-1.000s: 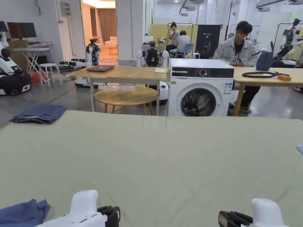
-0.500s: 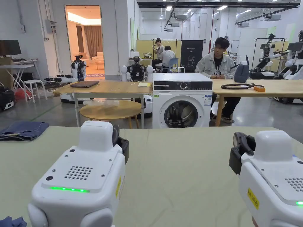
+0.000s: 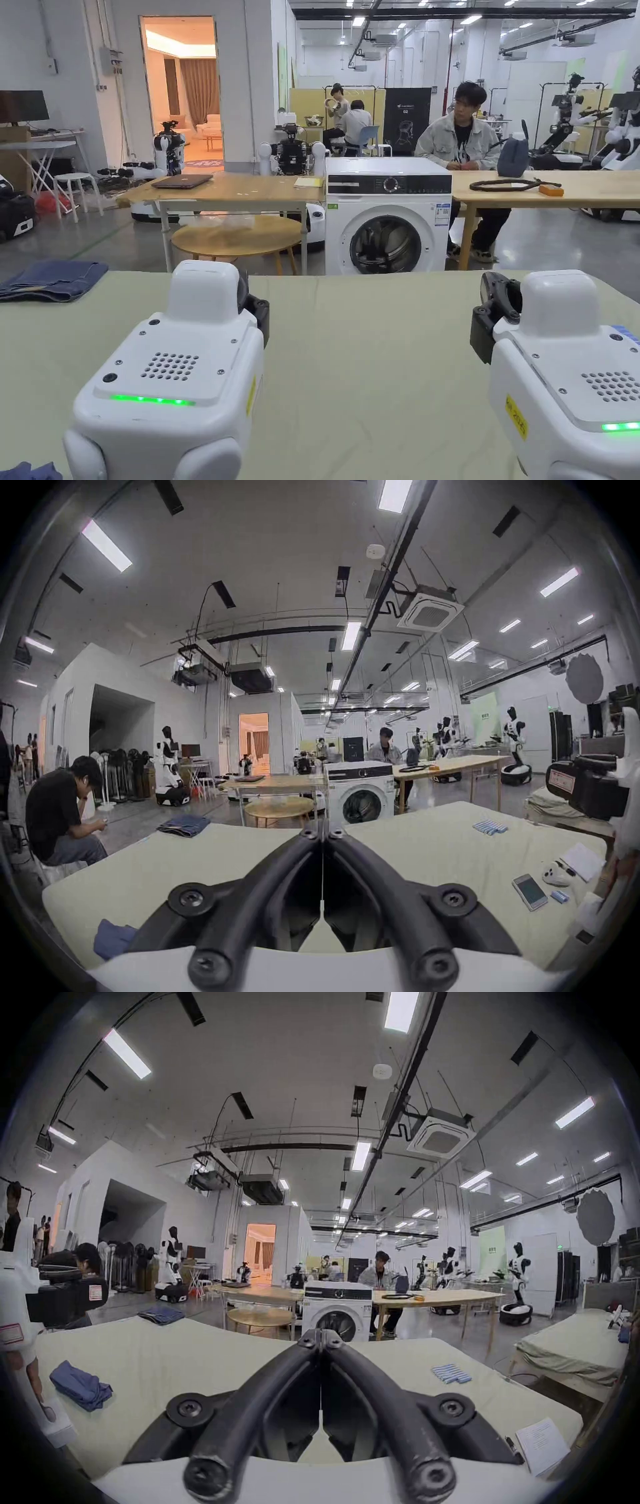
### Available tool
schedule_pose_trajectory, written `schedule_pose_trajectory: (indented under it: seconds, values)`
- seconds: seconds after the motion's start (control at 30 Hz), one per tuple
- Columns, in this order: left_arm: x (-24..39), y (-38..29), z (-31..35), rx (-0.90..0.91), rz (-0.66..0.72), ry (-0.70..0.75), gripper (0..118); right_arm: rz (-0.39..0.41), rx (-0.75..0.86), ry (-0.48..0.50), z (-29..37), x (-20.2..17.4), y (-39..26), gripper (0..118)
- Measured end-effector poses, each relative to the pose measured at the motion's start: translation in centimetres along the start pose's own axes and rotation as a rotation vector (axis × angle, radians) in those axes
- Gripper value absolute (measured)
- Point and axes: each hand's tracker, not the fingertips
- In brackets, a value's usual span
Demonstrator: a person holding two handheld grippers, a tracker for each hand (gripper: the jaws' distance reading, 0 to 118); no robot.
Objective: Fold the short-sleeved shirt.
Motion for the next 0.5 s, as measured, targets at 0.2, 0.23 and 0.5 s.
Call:
schedule_pose_trajectory:
  seconds: [0.2, 0.23, 0.5]
  values:
    - [0.08, -0.22, 0.1, -0.004, -0.011, -0.011, 0, 0.015, -0.01, 0.009, 0.1, -0.29, -0.24, 0]
    - [0.06, -0.25, 0.12, -0.007, -0.018, -0.011, 0, 0.015, -0.012, 0.01, 0.16, -0.33, -0.2, 0]
    - [-0.41, -0.5, 0.3, -0.016, -0.007, -0.004, 0, 0.024, -0.018, 0.013, 0.38, -0.63, -0.24, 0]
